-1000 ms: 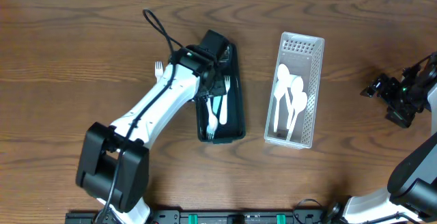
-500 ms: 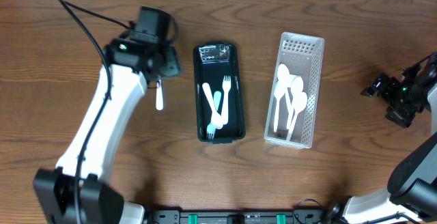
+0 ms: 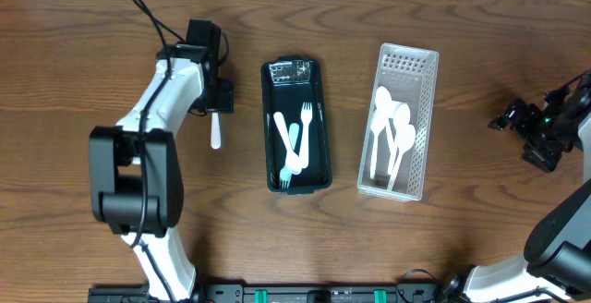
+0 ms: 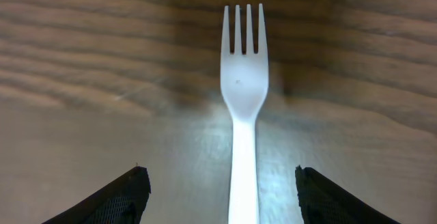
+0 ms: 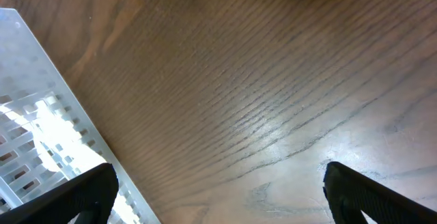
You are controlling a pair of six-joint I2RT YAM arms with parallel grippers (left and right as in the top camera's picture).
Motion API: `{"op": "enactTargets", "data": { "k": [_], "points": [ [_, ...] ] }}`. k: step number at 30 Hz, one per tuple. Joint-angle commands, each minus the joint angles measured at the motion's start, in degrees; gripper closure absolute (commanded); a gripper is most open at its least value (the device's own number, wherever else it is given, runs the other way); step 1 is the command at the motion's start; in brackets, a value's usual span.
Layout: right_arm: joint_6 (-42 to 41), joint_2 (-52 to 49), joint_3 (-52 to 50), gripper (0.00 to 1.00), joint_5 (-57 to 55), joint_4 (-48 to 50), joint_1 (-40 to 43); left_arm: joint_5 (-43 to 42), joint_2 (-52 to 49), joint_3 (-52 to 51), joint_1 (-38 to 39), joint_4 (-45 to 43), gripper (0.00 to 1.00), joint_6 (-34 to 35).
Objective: Pack container
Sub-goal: 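Grasp the last white fork at the left with the left gripper, then carry the white fork into the black tray and open the gripper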
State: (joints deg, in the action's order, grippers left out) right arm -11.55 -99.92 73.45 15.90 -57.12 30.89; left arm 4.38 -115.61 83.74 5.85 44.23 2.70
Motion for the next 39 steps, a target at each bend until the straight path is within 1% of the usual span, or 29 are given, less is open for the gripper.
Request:
{"op": "enactTargets", "data": {
  "k": [1,3,7,10,14,16,18,20,21,22,23,26,31,33,34,36,39],
  "points": [
    [-0.6,-0.1,0.3,0.01,0.6,0.1,-0.2,-0.5,-3.1,-0.2,-0.6,-0.7,0.28,-2.0],
    [-0.6,-0.1,0.3,0.01,0.6,0.1,-0.2,-0.5,-4.5,-0.2,-0.6,-1.2,0.28,-2.0],
    [-0.6,-0.1,0.3,0.01,0.6,0.1,-0.2,-0.5,-6.6,-0.2,-0.6,-2.0,0.36,-2.0],
    [-0.6,-0.1,0.3,0.01,0.6,0.0,-0.2,-0.6,-7.7,-0.2,-0.6,-2.2,0.38,-1.2],
    [-0.6,-0.1,0.3,0.01,0.6,-0.1,-0.2,-1.2,-8.2,-0.2,-0.6,-1.9,0.54,-0.9],
    [-0.6,-0.1,0.3,0.01,0.6,-0.1,-0.2,-1.4,-8.2,-0.2,-0.6,-1.5,0.57,-0.9],
    [-0.6,-0.1,0.3,0.01,0.6,-0.1,-0.2,-1.4,-8.2,-0.2,-0.6,-0.7,0.64,-0.9],
    [-0.6,-0.1,0.3,0.01,0.6,-0.2,-0.2,-1.4,-8.2,-0.2,-0.6,0.2,0.66,-0.9],
    [-0.6,-0.1,0.3,0.01,0.6,-0.3,-0.2,-1.4,-8.2,-0.2,-0.6,0.5,0.7,-0.9],
    [-0.6,-0.1,0.3,0.01,0.6,-0.3,-0.2,-1.4,-8.2,-0.2,-0.6,0.7,0.78,-0.9],
    [-0.6,-0.1,0.3,0.01,0.6,-0.3,-0.2,-1.4,-8.0,-0.2,-0.6,1.0,0.94,-0.4],
    [-0.6,-0.1,0.3,0.01,0.6,-0.5,-0.2,-1.7,-7.6,0.0,-0.6,2.0,0.94,1.5],
    [-0.6,-0.1,0.3,0.01,0.6,-1.2,-0.2,-2.5,-3.9,1.8,-0.6,6.4,0.94,1.9],
    [-0.6,-0.1,0.3,0.01,0.6,-1.2,-0.2,-2.5,-0.5,4.1,-0.5,9.6,0.94,2.1],
    [-0.6,-0.1,0.3,0.01,0.6,-1.4,-0.2,-2.5,1.3,5.5,-0.5,11.5,0.96,2.4],
    [-0.6,-0.1,0.3,0.01,0.6,-1.4,-0.2,-3.0,6.0,9.3,0.0,16.2,0.94,3.7],
    [-0.6,-0.1,0.3,0.01,0.6,-1.2,-0.2,-9.2,14.1,14.4,1.7,21.8,0.94,5.9]
  ]
}}
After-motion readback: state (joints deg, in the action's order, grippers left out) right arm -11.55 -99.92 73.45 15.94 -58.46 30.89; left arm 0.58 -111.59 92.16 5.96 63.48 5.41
